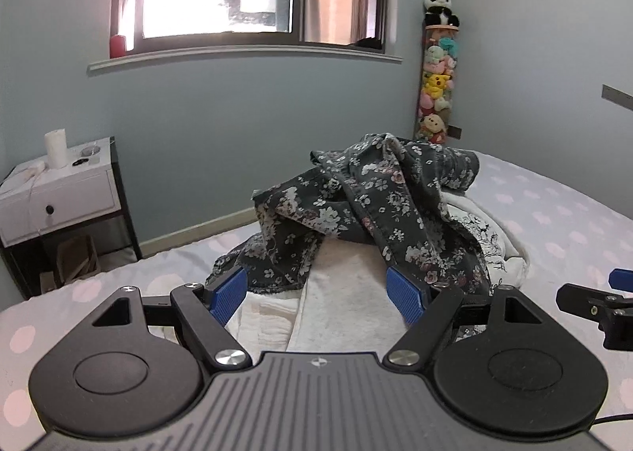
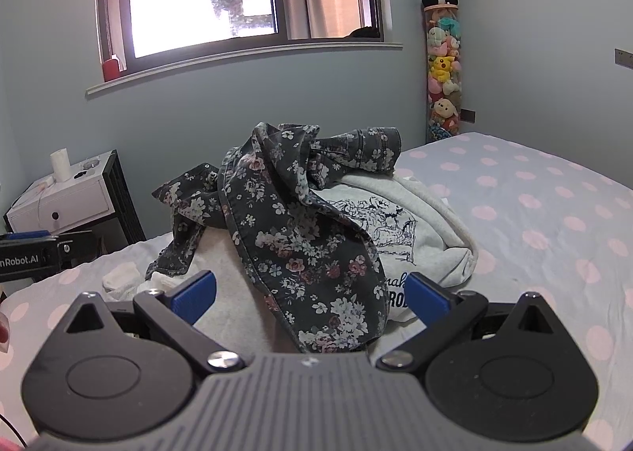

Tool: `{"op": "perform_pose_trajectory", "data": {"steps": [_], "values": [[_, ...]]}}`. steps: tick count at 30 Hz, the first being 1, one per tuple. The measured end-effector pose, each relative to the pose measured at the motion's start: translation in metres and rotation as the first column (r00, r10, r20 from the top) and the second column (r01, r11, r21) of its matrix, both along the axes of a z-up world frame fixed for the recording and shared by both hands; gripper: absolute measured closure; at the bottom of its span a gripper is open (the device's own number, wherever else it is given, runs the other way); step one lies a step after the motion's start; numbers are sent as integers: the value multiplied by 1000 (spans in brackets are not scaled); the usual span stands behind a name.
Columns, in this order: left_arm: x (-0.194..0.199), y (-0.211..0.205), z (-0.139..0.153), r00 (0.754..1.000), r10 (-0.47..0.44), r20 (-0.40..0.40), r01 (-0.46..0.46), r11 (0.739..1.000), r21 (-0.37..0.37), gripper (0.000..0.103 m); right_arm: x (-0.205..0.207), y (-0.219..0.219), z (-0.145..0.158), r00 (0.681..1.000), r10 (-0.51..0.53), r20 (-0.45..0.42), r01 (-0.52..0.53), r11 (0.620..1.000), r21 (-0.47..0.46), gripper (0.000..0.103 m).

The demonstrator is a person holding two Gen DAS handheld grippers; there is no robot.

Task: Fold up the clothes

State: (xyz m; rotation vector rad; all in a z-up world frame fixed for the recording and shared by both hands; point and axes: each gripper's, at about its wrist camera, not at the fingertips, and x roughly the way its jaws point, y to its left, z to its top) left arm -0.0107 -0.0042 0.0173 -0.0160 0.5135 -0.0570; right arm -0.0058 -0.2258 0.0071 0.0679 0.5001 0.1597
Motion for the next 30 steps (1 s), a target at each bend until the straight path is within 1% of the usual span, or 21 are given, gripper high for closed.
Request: {"op": "perform_pose_trajectory", "data": {"steps": [13, 30], "values": [[0, 0, -3, 1000, 2, -14, -2, 1000, 18, 26, -1, 1, -1, 1000, 7, 2, -7, 1000, 3, 1], [0, -3, -7, 999, -5, -34, 5, 1000, 15, 26, -2, -1, -2, 1000, 6, 1, -6, 1000, 14, 1]]}}
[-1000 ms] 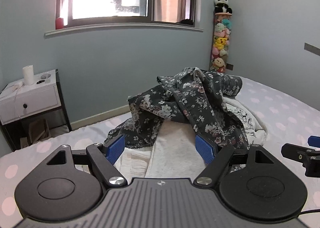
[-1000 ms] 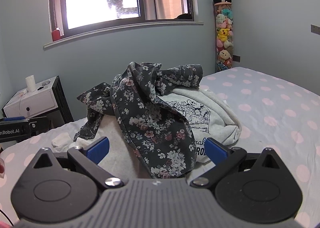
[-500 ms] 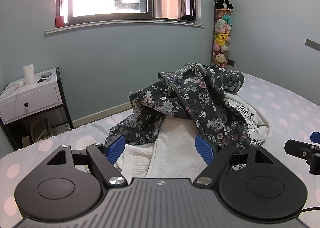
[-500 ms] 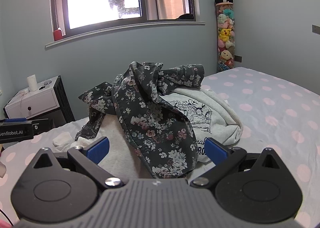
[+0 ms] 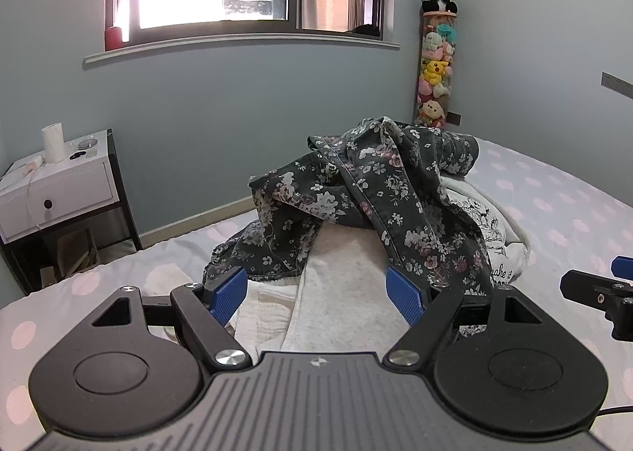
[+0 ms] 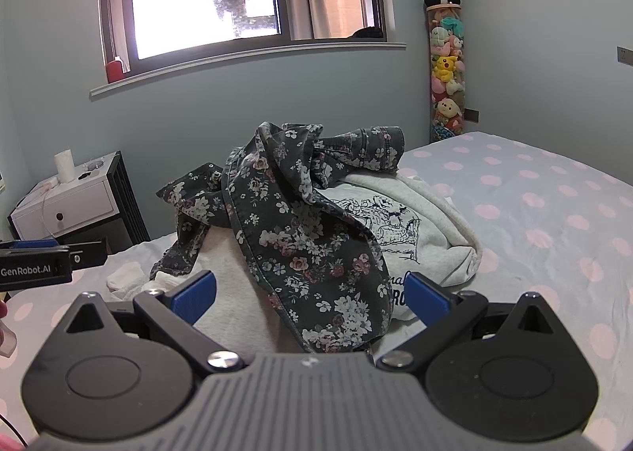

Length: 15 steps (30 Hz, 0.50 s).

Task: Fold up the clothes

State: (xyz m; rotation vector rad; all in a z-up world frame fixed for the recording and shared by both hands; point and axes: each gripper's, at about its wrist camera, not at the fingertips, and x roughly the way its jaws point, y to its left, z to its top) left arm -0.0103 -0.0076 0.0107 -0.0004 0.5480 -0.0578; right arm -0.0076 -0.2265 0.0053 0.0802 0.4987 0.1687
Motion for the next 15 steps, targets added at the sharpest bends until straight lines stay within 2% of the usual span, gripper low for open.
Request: {"op": "perform_pose_trajectory", "data": {"steps": [15], "values": [[3, -1, -5, 1000, 4, -20, -4, 1000, -10, 26, 0, -2, -2, 1000, 0, -6, 0, 1000, 10, 1]]}}
